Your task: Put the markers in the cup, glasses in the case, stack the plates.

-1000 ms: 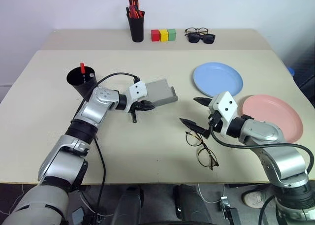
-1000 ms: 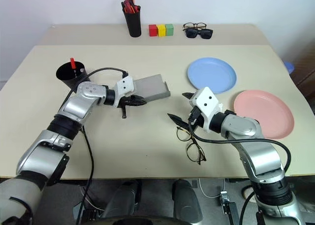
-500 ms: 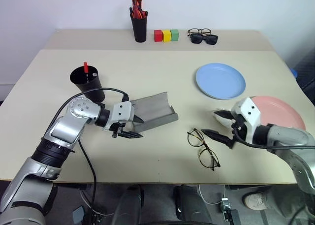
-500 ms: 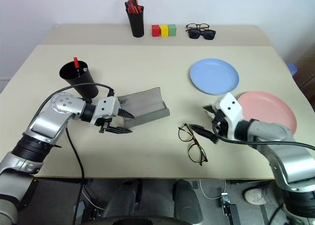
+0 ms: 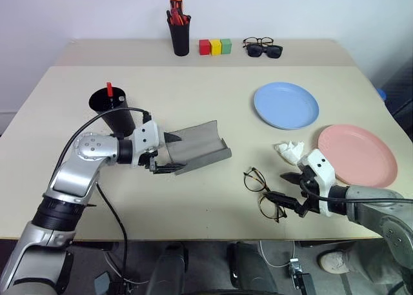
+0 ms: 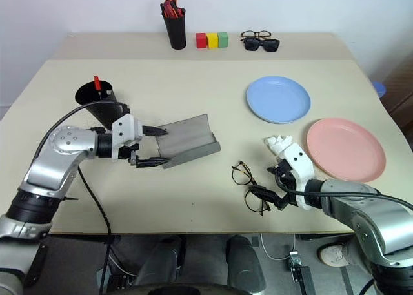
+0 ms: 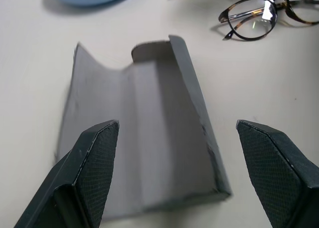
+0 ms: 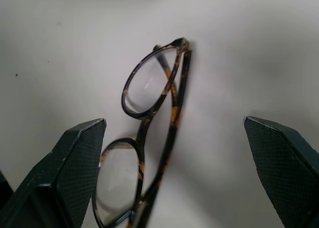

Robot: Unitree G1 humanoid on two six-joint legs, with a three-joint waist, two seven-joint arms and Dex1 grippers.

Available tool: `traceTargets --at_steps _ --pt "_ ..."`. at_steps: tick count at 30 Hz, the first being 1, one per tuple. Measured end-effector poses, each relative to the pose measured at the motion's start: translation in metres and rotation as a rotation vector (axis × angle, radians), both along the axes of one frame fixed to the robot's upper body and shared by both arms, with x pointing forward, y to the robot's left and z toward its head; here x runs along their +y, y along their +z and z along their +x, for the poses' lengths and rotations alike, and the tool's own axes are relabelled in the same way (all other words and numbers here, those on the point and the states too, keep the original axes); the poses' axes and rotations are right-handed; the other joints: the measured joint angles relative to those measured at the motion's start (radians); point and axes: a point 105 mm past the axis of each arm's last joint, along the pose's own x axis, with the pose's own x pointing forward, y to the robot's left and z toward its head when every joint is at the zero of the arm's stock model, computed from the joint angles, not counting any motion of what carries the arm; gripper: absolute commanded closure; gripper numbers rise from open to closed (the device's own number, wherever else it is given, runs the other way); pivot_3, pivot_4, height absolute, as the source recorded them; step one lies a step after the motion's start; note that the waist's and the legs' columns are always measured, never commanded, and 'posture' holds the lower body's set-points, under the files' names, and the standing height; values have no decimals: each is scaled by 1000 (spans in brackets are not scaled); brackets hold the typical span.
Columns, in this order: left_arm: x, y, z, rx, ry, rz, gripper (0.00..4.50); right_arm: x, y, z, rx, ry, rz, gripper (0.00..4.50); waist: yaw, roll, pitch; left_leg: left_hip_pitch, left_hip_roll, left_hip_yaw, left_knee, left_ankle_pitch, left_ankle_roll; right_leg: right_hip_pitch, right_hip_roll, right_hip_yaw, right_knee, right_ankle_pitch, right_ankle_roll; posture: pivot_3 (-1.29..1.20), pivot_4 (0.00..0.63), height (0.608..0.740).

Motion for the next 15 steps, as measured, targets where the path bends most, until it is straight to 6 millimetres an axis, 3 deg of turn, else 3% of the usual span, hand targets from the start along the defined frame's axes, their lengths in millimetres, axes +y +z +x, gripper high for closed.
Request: traceTargets --at_steps 2,9,10,15 --pt "5 0 -3 10 39 -20 585 3 -3 1 22 -3 5 748 0 0 0 0 0 0 0 0 0 0 0 0 0 0 0 0 150 740" --pt "19 -5 -13 47 151 -59 585 5 2 6 22 -6 -6 4261 0 0 0 0 0 0 0 0 0 0 0 0 0 0 0 0 150 740" --pt "20 -5 -14 49 162 -63 585 5 3 7 17 -4 -8 4443 1 0 0 0 0 0 0 0 0 0 0 0 0 0 0 0 150 740" --pt "36 -9 -18 71 257 -82 585 13 26 14 -95 92 -97 4443 -2 1 0 0 0 0 0 0 0 0 0 0 0 0 0 0 150 740"
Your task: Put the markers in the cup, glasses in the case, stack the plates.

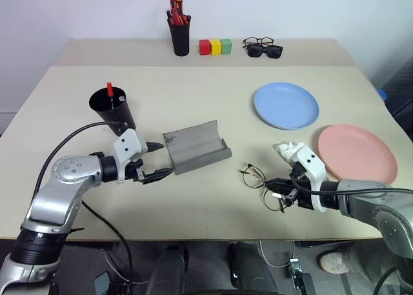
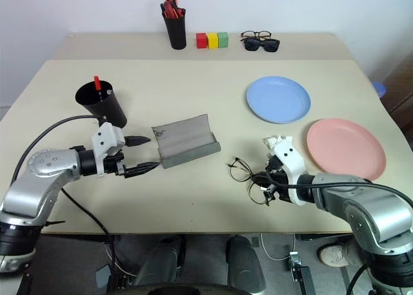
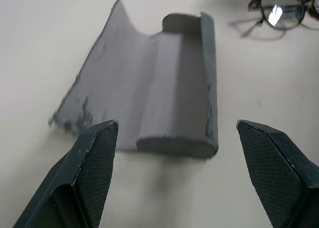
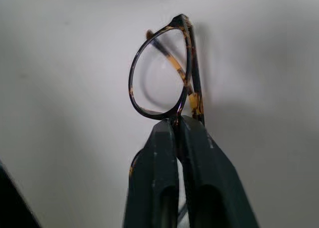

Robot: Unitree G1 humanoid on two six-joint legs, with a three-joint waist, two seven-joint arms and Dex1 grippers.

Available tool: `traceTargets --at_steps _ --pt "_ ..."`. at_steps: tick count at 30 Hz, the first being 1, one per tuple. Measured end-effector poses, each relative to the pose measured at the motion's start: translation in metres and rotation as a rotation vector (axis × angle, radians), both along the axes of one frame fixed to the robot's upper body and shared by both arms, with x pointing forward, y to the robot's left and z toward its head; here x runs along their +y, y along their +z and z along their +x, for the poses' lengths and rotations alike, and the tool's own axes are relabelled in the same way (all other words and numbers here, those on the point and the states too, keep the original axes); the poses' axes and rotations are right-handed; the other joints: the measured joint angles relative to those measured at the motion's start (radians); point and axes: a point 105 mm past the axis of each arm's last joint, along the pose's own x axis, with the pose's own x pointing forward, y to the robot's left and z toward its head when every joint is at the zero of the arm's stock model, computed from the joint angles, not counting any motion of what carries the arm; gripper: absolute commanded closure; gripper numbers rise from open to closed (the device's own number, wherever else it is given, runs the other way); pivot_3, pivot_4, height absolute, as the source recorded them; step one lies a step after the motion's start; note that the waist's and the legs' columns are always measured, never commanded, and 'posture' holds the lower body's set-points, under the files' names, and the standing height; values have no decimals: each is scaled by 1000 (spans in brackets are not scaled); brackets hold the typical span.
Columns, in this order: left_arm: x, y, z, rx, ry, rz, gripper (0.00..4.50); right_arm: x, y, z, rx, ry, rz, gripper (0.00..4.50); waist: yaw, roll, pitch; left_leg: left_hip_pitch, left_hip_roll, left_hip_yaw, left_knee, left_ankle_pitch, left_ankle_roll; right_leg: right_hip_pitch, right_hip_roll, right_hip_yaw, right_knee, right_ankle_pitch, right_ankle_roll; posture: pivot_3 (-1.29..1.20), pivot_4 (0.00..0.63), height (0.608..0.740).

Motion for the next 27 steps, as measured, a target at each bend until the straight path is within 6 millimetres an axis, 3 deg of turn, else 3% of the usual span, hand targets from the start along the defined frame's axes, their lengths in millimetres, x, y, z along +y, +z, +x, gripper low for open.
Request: traceTargets --at_steps 3,6,8,10,14,20,23,24,27 --pt "11 6 2 -14 58 -10 585 21 26 7 -152 148 -39 4443 -2 0 0 0 0 0 0 0 0 0 0 0 -1 0 0 0 150 740" --pt "23 5 2 -7 119 -14 585 73 70 22 -407 421 -56 4443 -23 1 1 1 1 1 0 0 0 0 1 0 -1 0 0 0 150 740" --pt "25 3 1 0 133 -13 585 101 87 39 -542 534 -79 4443 -28 1 0 1 2 1 -1 0 0 0 1 0 -1 0 -1 0 150 740" --pt "25 1 0 7 138 -13 585 116 83 58 -591 599 -127 4443 -27 0 0 1 2 1 -1 0 0 -1 1 0 0 0 -1 0 150 740" --pt "27 -1 1 6 165 -18 585 138 56 87 -592 721 -210 4443 -22 0 1 -1 0 1 -1 0 0 -2 0 0 0 1 0 0 150 740" --pt "28 4 -6 -6 205 -55 585 137 21 101 -548 869 -311 4443 -25 0 1 -1 0 0 -2 0 0 -3 0 0 1 0 0 0 150 740" --pt "29 8 -7 -16 214 -67 585 135 16 97 -520 931 -323 3585 -25 0 1 -1 0 0 -1 0 0 -2 0 0 1 1 0 0 150 740" --pt "29 8 -7 -16 220 -69 585 136 15 96 -514 940 -322 3114 -25 0 1 0 0 0 -1 0 0 -2 0 0 1 1 0 0 150 740" --pt "27 14 0 -14 247 -118 1410 138 19 99 -532 917 -305 1667 -25 0 1 0 0 0 -1 0 -1 -2 0 0 2 1 -1 0 150 740"
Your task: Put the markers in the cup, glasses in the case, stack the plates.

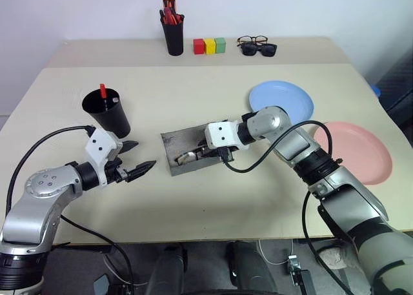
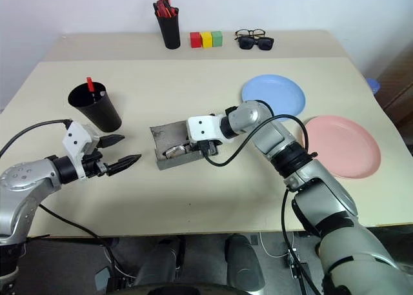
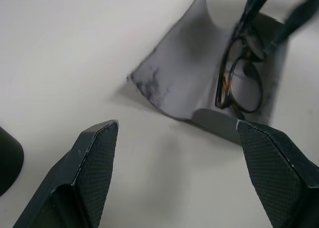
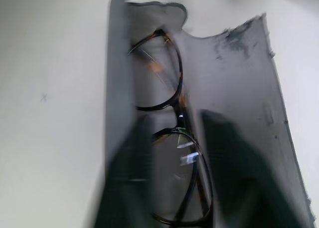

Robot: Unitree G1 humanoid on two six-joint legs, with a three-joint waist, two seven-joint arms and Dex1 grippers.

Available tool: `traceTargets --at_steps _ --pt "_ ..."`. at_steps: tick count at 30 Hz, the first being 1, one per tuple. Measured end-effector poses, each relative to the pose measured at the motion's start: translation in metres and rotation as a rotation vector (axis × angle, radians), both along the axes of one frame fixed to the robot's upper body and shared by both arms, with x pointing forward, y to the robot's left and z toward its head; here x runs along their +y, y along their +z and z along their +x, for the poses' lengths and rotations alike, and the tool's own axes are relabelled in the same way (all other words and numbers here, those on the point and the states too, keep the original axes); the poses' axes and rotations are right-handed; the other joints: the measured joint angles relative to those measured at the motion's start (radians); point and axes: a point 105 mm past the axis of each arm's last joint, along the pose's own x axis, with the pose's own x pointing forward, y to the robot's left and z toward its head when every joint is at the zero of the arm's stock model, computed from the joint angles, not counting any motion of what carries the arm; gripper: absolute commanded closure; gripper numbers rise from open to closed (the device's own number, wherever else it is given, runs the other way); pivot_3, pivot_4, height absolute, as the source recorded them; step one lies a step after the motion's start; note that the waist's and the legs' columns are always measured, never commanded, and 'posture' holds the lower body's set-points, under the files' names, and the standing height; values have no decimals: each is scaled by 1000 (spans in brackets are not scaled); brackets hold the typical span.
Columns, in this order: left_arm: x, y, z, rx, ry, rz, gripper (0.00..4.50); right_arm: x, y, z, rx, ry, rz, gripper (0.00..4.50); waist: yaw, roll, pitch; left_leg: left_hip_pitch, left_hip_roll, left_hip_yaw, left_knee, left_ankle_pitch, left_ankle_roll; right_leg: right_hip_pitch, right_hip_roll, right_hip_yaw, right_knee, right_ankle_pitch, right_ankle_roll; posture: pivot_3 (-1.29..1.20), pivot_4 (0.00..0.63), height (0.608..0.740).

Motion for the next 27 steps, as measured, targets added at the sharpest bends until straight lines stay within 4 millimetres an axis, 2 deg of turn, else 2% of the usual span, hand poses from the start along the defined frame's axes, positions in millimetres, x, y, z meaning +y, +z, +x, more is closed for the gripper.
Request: traceTargets --at_steps 3,4,8,11,13,14,15,16,18,20,24,27 --pt "0 15 19 -17 61 -57 2986 1 13 6 -37 -43 65 1579 2 0 0 0 0 -1 0 0 -1 0 0 0 1 0 0 0 150 740" --pt "-1 20 26 -30 79 -67 3389 -1 18 7 -48 -60 82 1579 3 0 0 0 -1 -1 1 0 -1 0 0 0 1 0 0 0 150 740" --pt "-27 36 63 -80 107 -93 3389 -14 37 -3 -71 -129 189 1579 22 -1 0 0 -1 -1 1 1 -1 1 0 0 0 0 0 0 150 740" --pt "-43 36 86 -41 102 -72 3389 -32 34 -18 -20 -214 258 1579 29 -1 -1 -1 -1 -1 1 1 -1 1 0 0 0 0 1 0 150 740" --pt "-64 28 99 48 35 -66 3389 -51 27 -33 35 -299 290 1579 30 -1 0 -1 -2 -1 1 1 -1 1 0 -1 0 0 1 0 150 740" --pt "-64 28 99 52 34 -65 3389 -50 27 -34 37 -298 291 1579 29 -1 -1 -1 -2 -1 1 1 -1 1 0 -1 0 0 1 0 150 740" --pt "-66 20 101 88 23 -59 3389 -50 28 -38 48 -302 301 1579 2 0 0 0 -1 0 1 1 -1 0 0 1 1 0 1 0 150 740" --pt "-84 9 106 178 -56 -27 3389 -65 27 -48 55 -375 325 1579 10 -1 0 0 -1 -3 1 1 -1 1 0 -3 2 0 0 0 150 740" --pt "-79 -3 113 277 -91 20 3389 -76 16 -68 106 -441 328 1579 11 -1 0 -1 -1 -2 1 1 -1 1 0 -2 1 0 1 0 150 740" --pt "-76 -8 115 310 -107 52 3389 -79 12 -75 137 -477 334 1579 0 -1 0 -1 -2 -1 2 1 -1 1 0 0 0 0 1 0 150 740" --pt "-78 -17 114 338 -171 98 3389 -79 22 -82 112 -493 358 1579 -2 -1 0 0 -1 -1 1 1 -1 1 0 0 1 0 1 0 150 740" --pt "-78 -16 109 339 -236 102 3389 -80 21 -81 116 -523 366 1579 2 -1 0 -1 -1 -1 1 1 -1 1 0 0 0 0 1 0 150 740"
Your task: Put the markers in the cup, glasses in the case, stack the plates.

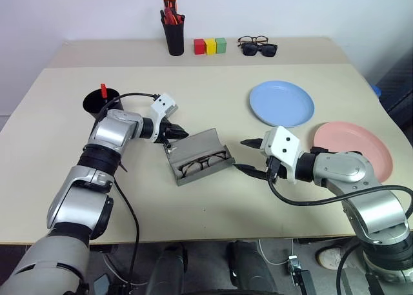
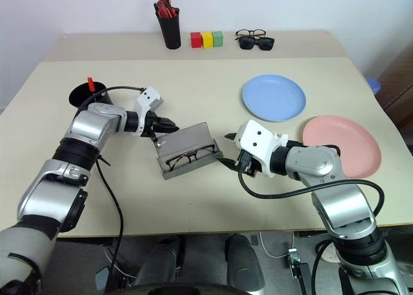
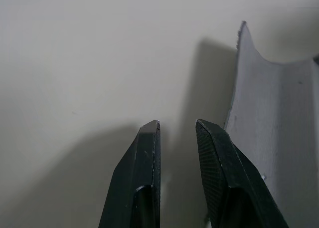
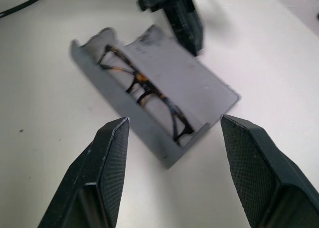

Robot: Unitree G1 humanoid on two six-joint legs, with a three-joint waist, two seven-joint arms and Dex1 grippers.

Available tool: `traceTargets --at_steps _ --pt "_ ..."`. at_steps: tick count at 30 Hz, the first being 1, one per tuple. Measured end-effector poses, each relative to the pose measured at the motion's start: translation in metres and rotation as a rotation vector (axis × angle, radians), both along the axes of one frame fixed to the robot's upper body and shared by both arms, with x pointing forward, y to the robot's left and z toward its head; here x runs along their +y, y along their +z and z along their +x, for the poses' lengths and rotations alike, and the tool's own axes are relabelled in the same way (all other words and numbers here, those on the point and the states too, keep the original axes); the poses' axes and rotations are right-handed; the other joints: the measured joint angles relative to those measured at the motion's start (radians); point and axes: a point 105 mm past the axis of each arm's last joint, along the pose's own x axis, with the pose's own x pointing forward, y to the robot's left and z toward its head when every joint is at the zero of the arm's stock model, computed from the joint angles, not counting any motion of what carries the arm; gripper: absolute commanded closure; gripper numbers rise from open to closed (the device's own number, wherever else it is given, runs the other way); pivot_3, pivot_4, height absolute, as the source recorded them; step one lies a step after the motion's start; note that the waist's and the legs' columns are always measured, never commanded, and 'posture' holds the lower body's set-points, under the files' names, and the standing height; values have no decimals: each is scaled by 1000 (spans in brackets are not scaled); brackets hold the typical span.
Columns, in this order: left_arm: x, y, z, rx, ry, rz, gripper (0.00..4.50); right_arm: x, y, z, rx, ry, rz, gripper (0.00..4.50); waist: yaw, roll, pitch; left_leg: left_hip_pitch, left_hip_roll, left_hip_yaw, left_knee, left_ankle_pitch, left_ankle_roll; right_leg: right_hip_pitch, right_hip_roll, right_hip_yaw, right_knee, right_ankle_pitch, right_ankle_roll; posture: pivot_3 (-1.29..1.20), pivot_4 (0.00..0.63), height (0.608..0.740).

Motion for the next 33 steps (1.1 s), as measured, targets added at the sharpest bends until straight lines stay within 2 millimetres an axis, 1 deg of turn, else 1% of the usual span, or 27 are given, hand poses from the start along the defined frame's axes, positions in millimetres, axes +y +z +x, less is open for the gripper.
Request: traceTargets --at_steps 2,4,6,8,10,12,14,16,18,19,21,25,28,31,33 --pt "1 2 -10 -13 -59 2 3389 -1 -1 2 2 -14 4 1579 -1 0 0 0 0 0 0 0 0 0 0 0 0 0 0 0 150 740" --pt "1 0 -13 -16 -70 0 3389 -3 -2 4 5 -26 6 1579 1 0 0 0 0 0 0 0 0 0 0 0 0 0 0 0 150 740" --pt "5 -2 -9 -32 -24 1 3389 -4 -3 5 9 -27 5 1579 3 0 0 0 0 0 1 0 0 0 0 0 0 0 0 0 150 740" --pt "12 1 -2 -69 40 -6 3389 -3 -3 5 6 -23 8 1579 4 0 0 0 0 0 1 0 0 0 0 0 0 0 0 0 150 740" --pt "21 2 7 -93 132 -27 3389 -4 -5 7 13 -23 9 1579 4 0 0 0 0 0 1 0 0 0 0 0 0 0 0 0 150 740" --pt "26 -1 10 -87 177 -27 3389 -4 -7 8 19 -23 9 1579 2 0 0 0 0 0 1 0 0 0 0 0 0 0 0 0 150 740" --pt "27 -3 9 -85 175 -18 3389 -4 -9 8 30 -23 11 1579 2 0 0 0 0 0 0 0 0 0 0 0 0 0 0 0 150 740" --pt "26 -6 2 -75 132 6 3389 -3 -11 8 40 -20 13 1579 1 0 0 0 0 0 0 0 0 0 0 0 0 0 0 0 150 740" --pt "23 -17 -9 -44 67 47 3389 -4 -15 7 56 -27 17 1579 0 0 0 0 0 0 0 0 0 0 0 0 0 0 0 0 150 740" --pt "21 -18 -12 -43 45 47 3389 -6 -17 8 61 -34 17 1579 1 0 0 0 0 0 0 0 0 0 0 0 1 0 0 0 150 740" --pt "14 -15 -21 -34 -18 29 3389 -6 -18 8 62 -40 20 1579 2 0 0 0 0 0 1 0 0 0 0 0 1 0 0 0 150 740" --pt "-5 -2 -46 -33 -180 -42 3389 -7 -18 9 58 -55 23 1579 2 0 0 0 0 0 0 0 0 0 0 0 0 0 0 0 150 740" --pt "-11 3 -61 -40 -254 -59 3389 -8 -17 10 51 -67 26 1579 -2 0 0 0 0 0 0 0 0 0 0 0 0 0 0 0 150 740" --pt "-14 1 -78 -38 -309 -45 3389 -9 -17 12 46 -82 33 1579 -1 0 0 1 0 0 0 0 0 0 0 0 1 0 0 0 150 740" --pt "-14 -6 -87 -26 -334 -17 3389 -12 -17 17 44 -107 42 1579 -1 0 0 1 0 0 0 0 0 1 0 0 1 0 0 0 150 740"
